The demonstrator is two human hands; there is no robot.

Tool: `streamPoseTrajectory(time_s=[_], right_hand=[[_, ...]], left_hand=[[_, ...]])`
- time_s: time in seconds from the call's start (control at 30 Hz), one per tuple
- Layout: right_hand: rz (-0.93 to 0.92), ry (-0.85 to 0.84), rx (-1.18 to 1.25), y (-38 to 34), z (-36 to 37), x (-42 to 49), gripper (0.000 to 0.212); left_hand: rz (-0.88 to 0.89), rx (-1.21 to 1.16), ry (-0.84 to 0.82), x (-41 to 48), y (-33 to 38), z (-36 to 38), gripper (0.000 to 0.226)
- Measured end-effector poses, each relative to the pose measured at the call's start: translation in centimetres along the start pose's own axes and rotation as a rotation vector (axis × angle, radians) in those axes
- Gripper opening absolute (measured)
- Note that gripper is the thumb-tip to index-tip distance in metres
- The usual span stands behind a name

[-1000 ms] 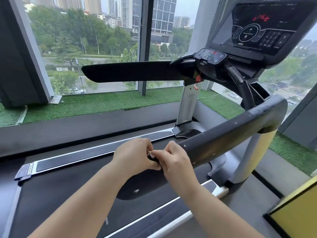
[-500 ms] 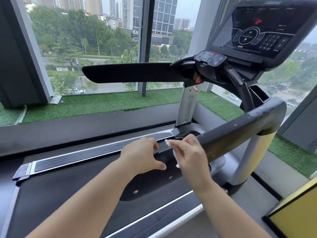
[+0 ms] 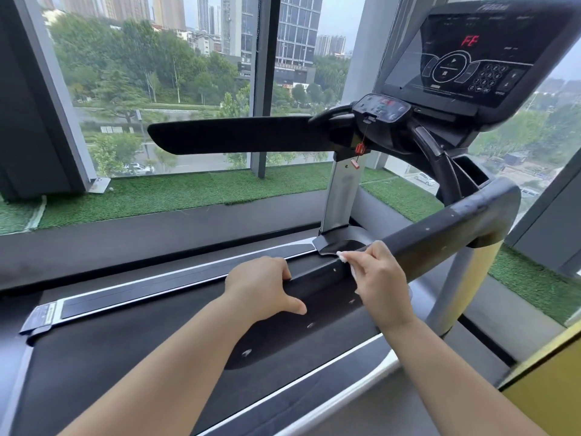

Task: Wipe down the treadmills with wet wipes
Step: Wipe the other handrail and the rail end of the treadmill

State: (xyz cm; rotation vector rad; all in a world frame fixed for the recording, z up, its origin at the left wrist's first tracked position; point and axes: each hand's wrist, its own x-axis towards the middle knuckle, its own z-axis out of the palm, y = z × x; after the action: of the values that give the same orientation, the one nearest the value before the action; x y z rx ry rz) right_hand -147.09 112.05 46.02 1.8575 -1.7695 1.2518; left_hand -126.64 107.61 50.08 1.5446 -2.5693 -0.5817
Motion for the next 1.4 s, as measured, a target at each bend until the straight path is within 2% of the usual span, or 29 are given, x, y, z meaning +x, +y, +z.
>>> streamPoseTrajectory(time_s=[0.07, 0.17, 0.27, 0.53, 0.67, 0.73, 0.83, 0.93, 1.07, 1.17, 1.23, 1.3, 1.4], right_hand=[[0.037, 0.053, 0.077, -1.0, -0.3, 0.0, 0.016], [-0.077, -0.055, 0.155, -3.8, 0.7, -0.8, 0.017], [-0.152, -0.141, 0.115, -3.8, 1.8, -1.7, 0.016], [-0.232, -0.144, -0.021, -0.9, 0.7, -0.3, 0.014], [-0.135, -0.077, -0.067, 0.3, 0.3, 0.2, 0.015], [-0.083, -0.046, -0.007, -0.3, 0.2, 0.2, 0.016], [-0.133, -0.081, 0.088, -2.6, 1.2, -0.6, 0.017], [-0.166, -0.139, 0.065, -2.6, 1.8, -1.4, 0.017], [-0.186, -0.129, 0.005, -0.6, 0.9, -0.5, 0.015], [-0.099, -0.06, -0.025, 0.5, 0.1, -0.2, 0.016], [0.005, -0.019, 0.085, -0.5, 0.1, -0.6, 0.018], [-0.021, -0.022, 0.159, -2.6, 0.8, -1.0, 0.019], [-0.137, -0.105, 0.123, -4.2, 2.1, -1.7, 0.017]], left_hand=[[-0.007, 0.009, -0.004, 0.1, 0.0, 0.0, 0.063], [-0.022, 0.026, 0.0, 0.3, 0.0, -0.1, 0.063], [-0.03, 0.027, 0.007, 0.4, 0.0, 0.0, 0.063], [-0.027, 0.054, -0.026, 0.3, 0.3, -0.3, 0.062], [-0.012, 0.114, -0.027, 0.2, 0.7, -0.4, 0.063], [-0.019, 0.128, -0.028, 0.2, 0.7, -0.4, 0.063], [-0.027, 0.137, -0.022, 0.3, 0.7, -0.4, 0.063], [-0.032, 0.135, -0.024, 0.4, 0.6, -0.3, 0.064], [-0.025, 0.134, -0.032, 0.4, 0.6, -0.4, 0.064], [-0.019, 0.144, -0.024, 0.5, 0.7, -0.4, 0.064], [-0.02, 0.149, -0.02, 0.4, 0.7, -0.4, 0.063], [-0.021, 0.149, -0.015, 0.5, 0.8, -0.4, 0.063], [-0.036, 0.142, -0.005, 0.6, 0.6, -0.2, 0.063]])
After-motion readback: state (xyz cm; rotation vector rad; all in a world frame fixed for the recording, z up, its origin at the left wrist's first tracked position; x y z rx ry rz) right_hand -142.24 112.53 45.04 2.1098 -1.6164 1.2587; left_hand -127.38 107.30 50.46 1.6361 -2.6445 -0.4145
